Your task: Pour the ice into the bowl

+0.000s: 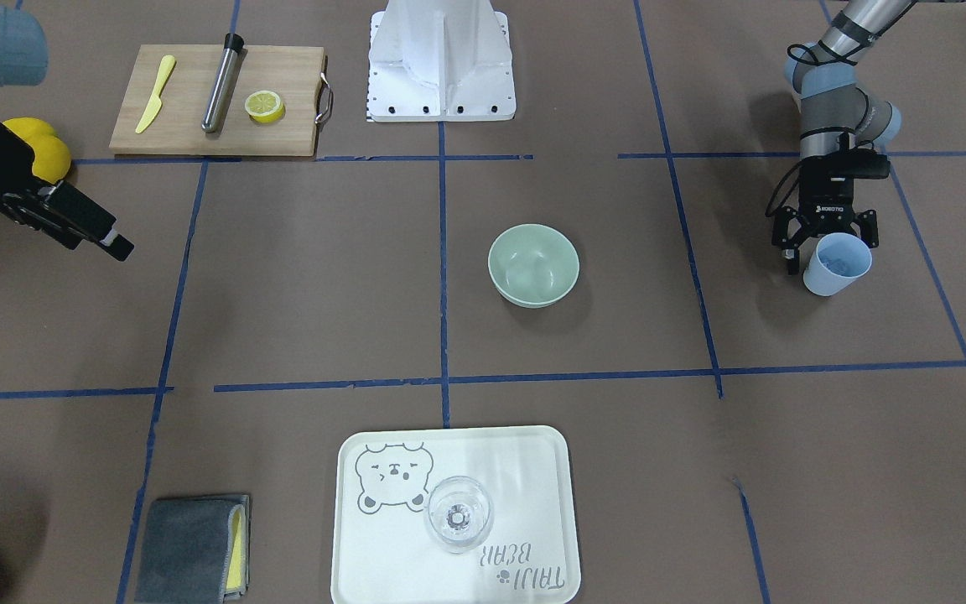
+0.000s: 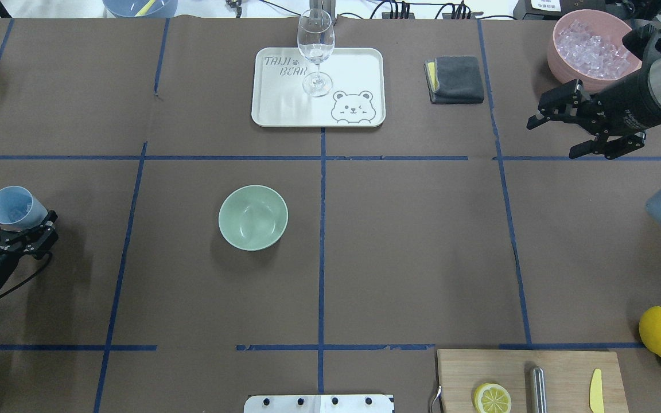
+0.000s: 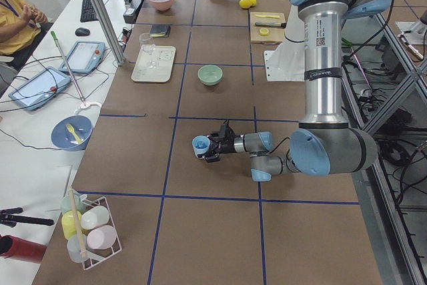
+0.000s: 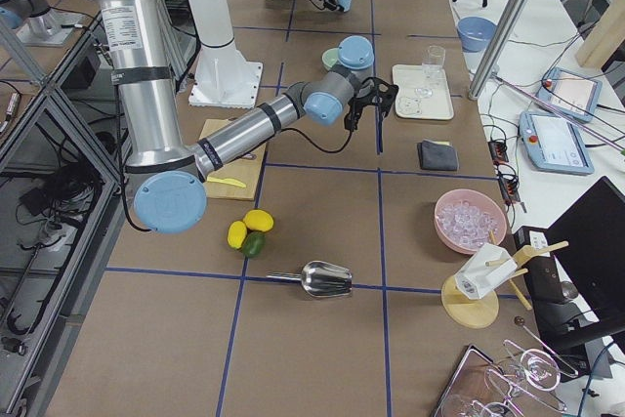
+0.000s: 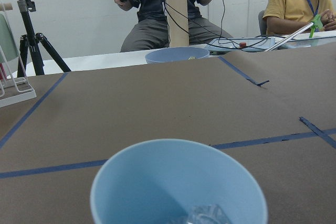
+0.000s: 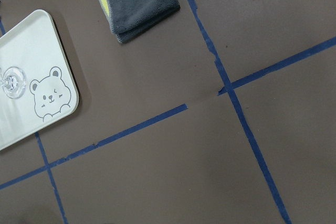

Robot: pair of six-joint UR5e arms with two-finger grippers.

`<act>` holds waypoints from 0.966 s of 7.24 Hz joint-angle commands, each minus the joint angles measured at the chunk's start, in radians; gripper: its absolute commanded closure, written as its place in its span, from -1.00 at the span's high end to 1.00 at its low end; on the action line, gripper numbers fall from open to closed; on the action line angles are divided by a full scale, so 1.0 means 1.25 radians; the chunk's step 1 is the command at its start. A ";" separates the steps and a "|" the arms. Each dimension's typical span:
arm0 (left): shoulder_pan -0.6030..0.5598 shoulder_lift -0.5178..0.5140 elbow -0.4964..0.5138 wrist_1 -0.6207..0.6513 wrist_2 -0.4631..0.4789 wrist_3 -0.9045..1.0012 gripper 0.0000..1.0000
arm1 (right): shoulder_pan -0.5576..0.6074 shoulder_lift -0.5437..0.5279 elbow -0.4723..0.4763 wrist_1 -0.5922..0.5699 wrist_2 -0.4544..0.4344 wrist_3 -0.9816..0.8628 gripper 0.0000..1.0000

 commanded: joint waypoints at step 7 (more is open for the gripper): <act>-0.048 -0.001 -0.028 -0.006 -0.011 0.066 -1.00 | 0.007 0.001 0.000 0.000 -0.002 0.000 1.00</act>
